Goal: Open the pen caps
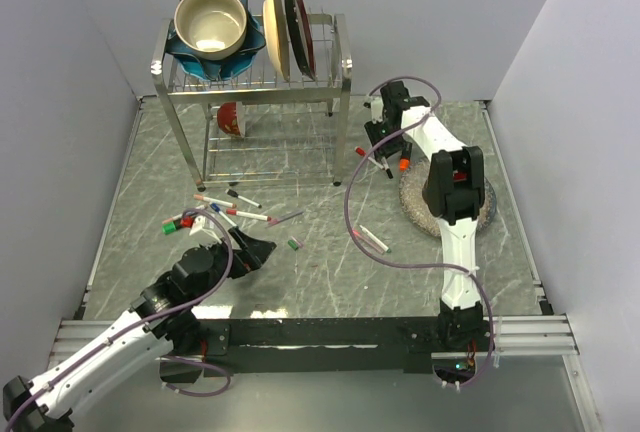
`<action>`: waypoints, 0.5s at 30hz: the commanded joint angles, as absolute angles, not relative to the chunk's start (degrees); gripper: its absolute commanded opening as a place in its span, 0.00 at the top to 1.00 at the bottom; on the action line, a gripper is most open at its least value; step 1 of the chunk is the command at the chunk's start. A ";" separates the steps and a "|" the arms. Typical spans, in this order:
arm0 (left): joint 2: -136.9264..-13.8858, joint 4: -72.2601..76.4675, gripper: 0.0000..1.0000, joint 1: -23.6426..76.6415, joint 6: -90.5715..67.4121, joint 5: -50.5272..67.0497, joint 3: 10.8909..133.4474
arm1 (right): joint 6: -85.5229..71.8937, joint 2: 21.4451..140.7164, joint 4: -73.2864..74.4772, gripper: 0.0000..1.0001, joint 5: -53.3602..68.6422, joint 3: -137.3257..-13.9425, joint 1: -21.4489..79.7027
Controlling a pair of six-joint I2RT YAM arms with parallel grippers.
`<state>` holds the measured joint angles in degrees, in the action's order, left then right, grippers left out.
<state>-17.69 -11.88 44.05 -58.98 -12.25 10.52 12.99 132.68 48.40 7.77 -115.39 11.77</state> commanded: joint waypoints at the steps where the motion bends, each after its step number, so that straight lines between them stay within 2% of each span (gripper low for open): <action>1: -18.54 -9.93 0.01 43.77 -56.95 -12.04 11.43 | 12.39 133.76 48.60 0.58 4.22 -120.23 10.81; 7: -18.54 -9.76 0.01 43.77 -57.04 -12.04 11.08 | 13.36 138.77 51.41 0.59 4.22 -126.29 10.28; 15: -19.42 -7.74 0.01 43.77 -57.48 -11.34 10.28 | 13.62 139.92 52.03 0.59 6.94 -126.56 10.20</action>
